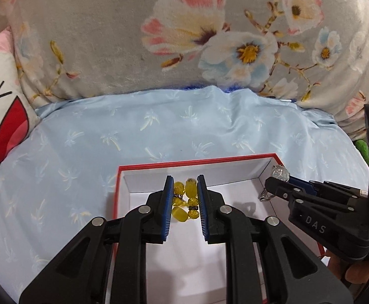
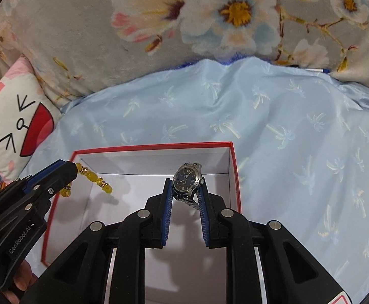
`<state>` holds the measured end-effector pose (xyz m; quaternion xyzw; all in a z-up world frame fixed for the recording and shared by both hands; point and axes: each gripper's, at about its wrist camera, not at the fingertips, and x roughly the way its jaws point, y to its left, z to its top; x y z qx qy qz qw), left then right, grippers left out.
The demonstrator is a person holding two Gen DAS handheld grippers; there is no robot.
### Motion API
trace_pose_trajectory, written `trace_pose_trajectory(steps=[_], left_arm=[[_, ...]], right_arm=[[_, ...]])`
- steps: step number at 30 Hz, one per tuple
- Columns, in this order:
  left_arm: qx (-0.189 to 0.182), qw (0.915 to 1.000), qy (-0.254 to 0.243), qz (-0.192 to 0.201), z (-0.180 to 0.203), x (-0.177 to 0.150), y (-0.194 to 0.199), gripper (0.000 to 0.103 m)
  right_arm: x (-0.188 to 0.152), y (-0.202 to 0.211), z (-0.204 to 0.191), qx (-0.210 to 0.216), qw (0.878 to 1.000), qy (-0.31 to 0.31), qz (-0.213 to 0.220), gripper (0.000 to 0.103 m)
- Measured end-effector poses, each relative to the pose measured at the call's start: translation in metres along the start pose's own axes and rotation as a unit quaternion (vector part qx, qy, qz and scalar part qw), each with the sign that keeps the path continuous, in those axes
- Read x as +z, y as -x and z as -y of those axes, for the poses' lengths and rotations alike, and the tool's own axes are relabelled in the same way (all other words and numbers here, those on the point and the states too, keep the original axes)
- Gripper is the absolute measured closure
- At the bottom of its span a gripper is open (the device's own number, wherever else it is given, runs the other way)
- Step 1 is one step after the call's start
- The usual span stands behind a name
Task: Organize jewelry
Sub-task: 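Open both tools to drop bracelet and watch into the box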
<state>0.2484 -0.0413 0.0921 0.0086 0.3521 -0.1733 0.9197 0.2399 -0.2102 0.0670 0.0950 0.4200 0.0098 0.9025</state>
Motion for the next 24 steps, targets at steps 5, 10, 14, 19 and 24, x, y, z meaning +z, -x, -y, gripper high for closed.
trace_pose_trajectory(steps=[5,10,14,19,24], left_arm=[[0.017,0.9997,0.000,0.018,-0.001,0.002,0.002,0.068],[0.022,0.9993,0.003,0.031,-0.005,-0.006,0.028,0.064],[0.028,0.9988,0.007,0.039,-0.007,-0.024,0.057,0.058],[0.040,0.9985,0.013,0.035,-0.005,-0.060,0.090,0.056],[0.043,0.9987,0.022,0.015,-0.002,-0.105,0.113,0.055]], right_arm=[[0.001,0.009,0.000,-0.011,1.000,0.003,0.029,0.057],[-0.012,0.044,0.000,-0.006,0.998,0.005,0.055,0.055],[-0.044,0.074,-0.004,-0.009,0.998,0.012,0.064,0.053],[-0.095,0.104,-0.005,-0.020,0.997,0.018,0.066,0.052],[-0.144,0.123,0.003,-0.012,0.999,0.000,0.043,0.052]])
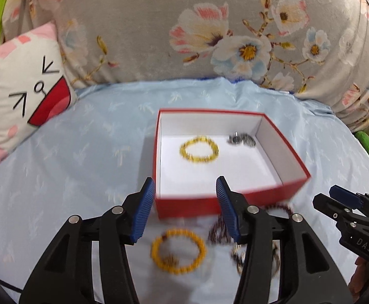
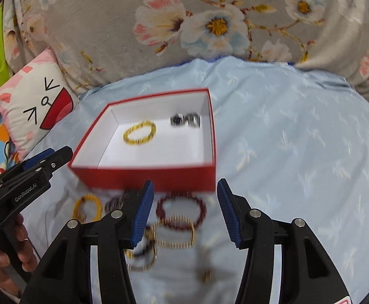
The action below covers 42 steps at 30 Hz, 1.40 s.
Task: Organize jewelry
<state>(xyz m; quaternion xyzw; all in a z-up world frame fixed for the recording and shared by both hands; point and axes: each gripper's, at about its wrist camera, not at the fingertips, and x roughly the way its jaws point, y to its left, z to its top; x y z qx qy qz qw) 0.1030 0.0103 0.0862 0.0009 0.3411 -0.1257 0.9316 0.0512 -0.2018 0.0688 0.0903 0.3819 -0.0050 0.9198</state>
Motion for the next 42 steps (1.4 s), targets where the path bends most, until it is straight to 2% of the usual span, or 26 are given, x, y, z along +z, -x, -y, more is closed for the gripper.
trace_pose_trajectory(steps=[9,19,25,32,42], left_arm=[[-0.001,0.9989,0.020,-0.043,-0.003,-0.069,0.020,0.052],[0.000,0.9977,0.033,-0.060,-0.006,-0.099,0.020,0.051],[0.004,0.9978,0.032,-0.059,-0.007,-0.100,0.017,0.048],[0.008,0.9967,0.057,-0.058,-0.024,-0.097,0.014,0.048],[0.007,0.9968,0.071,-0.037,-0.036,-0.062,-0.007,0.049]], right_arm=[[-0.071,0.019,0.013,-0.012,0.999,-0.010,-0.043,0.052],[-0.096,0.014,0.019,-0.013,0.998,-0.021,-0.062,0.052],[-0.092,0.008,0.015,-0.013,0.998,-0.015,-0.062,0.052],[-0.089,0.004,0.010,-0.012,0.998,-0.010,-0.059,0.053],[-0.082,0.002,0.010,-0.005,0.998,-0.017,-0.057,0.053]])
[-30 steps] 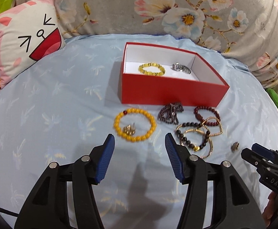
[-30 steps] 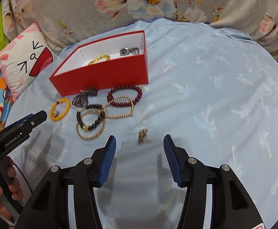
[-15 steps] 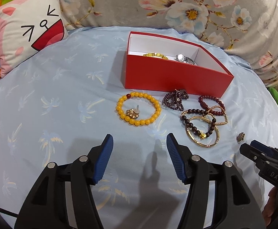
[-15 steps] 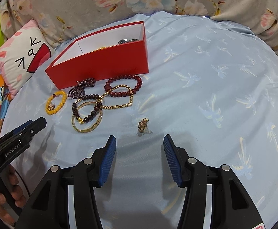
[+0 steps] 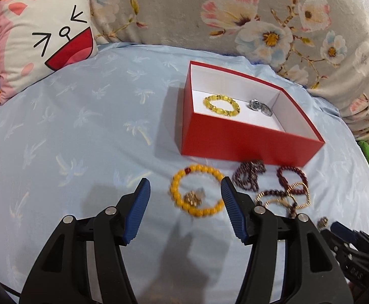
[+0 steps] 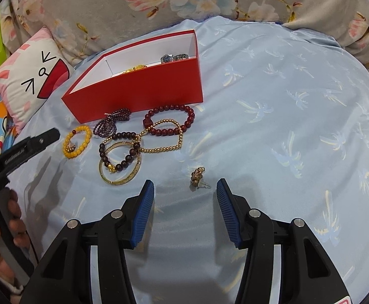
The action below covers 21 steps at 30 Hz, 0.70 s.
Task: Organize jewelry
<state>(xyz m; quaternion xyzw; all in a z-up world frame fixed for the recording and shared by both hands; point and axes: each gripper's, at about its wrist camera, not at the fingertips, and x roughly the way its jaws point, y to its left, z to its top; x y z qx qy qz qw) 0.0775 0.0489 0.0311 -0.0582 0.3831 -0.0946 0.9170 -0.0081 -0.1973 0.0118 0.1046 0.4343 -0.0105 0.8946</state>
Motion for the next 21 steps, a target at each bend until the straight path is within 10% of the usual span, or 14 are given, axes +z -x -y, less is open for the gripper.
trace_pose_trajectory(steps=[14,21], left_arm=[[-0.030,0.9982,-0.037,-0.037,0.013,0.002,-0.041,0.101],[-0.067,0.9969,-0.039,-0.016,0.025,0.008,-0.019,0.103]], right_arm=[[0.009,-0.005,-0.005,0.007,1.000,0.003,-0.001,0.053],[0.009,-0.004,-0.011,0.013,1.000,0.008,-0.001,0.054]])
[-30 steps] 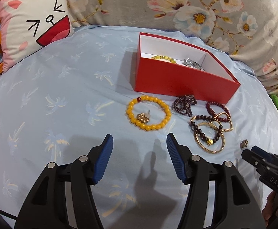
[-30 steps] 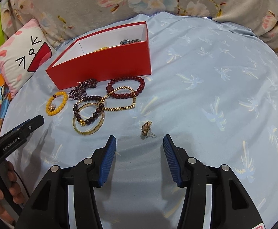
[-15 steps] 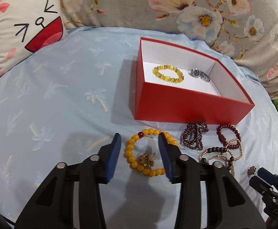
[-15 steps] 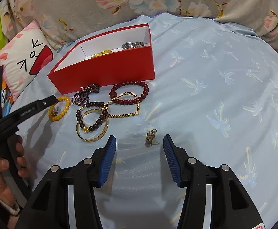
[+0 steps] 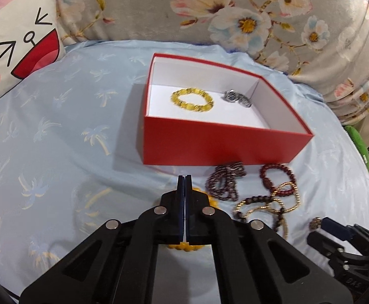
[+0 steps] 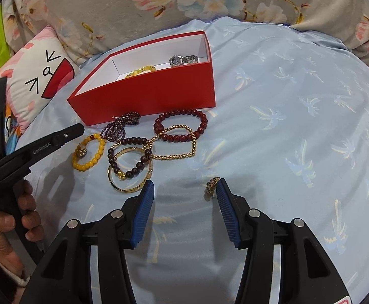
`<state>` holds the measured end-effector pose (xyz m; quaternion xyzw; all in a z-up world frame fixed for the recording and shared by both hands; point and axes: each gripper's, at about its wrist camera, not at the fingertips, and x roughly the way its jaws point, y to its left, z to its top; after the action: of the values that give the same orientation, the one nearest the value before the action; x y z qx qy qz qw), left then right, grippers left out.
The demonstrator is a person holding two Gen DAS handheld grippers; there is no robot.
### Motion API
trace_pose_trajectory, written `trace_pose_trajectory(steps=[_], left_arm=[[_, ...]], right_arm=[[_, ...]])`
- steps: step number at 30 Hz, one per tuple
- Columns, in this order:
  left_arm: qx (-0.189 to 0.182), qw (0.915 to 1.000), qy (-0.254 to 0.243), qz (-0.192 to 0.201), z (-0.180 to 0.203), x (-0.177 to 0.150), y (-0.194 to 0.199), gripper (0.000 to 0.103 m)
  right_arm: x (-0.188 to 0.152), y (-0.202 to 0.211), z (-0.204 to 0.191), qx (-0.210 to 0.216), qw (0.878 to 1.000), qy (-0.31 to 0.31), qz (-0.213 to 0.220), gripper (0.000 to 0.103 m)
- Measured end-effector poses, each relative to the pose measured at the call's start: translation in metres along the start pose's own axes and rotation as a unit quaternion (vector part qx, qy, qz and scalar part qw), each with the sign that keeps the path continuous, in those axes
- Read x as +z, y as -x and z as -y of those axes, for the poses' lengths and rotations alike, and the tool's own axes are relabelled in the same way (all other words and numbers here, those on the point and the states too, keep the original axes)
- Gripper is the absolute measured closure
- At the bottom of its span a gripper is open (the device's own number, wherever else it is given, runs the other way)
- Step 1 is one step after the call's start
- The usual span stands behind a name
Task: Organize jewelry
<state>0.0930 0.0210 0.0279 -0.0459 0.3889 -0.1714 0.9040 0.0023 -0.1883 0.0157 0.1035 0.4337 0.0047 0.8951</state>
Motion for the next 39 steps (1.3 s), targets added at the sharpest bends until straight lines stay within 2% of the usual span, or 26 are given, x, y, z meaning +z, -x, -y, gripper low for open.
trace_pose_trajectory(steps=[5,8,10,12,14,15,22,25,29,37,39], left_arm=[[-0.024,0.9996,-0.008,0.016,0.013,-0.001,0.023,0.103],[-0.021,0.9997,-0.010,0.012,0.014,-0.006,0.028,0.102],[-0.002,0.9999,-0.007,0.008,0.009,-0.010,0.024,0.101],[0.012,0.9999,0.005,0.000,0.000,-0.012,0.017,0.089],[0.033,0.9994,0.012,0.003,-0.009,-0.012,0.010,0.067],[0.043,0.9990,0.011,0.002,-0.012,-0.012,0.006,0.066],[0.040,0.9985,-0.022,-0.031,-0.009,-0.011,-0.018,0.066],[0.047,0.9974,-0.044,-0.033,-0.001,-0.011,-0.023,0.069],[0.037,0.9970,-0.056,-0.038,0.003,-0.010,-0.027,0.096],[0.008,0.9988,-0.043,-0.022,0.007,-0.010,-0.014,0.096],[0.002,0.9990,-0.040,-0.018,0.010,-0.010,-0.009,0.096]], right_arm=[[0.000,0.003,-0.005,0.004,1.000,0.005,0.005,0.055],[-0.001,0.006,-0.006,0.005,1.000,0.006,0.006,0.055],[-0.001,0.007,-0.006,0.006,1.000,0.005,0.006,0.055],[-0.002,0.008,-0.005,0.006,1.000,0.005,0.006,0.055],[-0.002,0.007,-0.005,0.006,1.000,0.005,0.006,0.055],[-0.002,0.007,-0.005,0.007,1.000,0.005,0.005,0.055],[0.003,0.002,-0.007,0.007,1.000,0.007,0.000,0.055],[0.005,-0.001,-0.009,0.009,1.000,0.008,-0.001,0.055],[0.008,-0.004,-0.011,0.012,1.000,0.010,-0.002,0.055],[0.015,-0.013,-0.019,0.026,1.000,0.013,-0.007,0.055],[0.017,-0.016,-0.023,0.029,0.999,0.019,-0.006,0.062]])
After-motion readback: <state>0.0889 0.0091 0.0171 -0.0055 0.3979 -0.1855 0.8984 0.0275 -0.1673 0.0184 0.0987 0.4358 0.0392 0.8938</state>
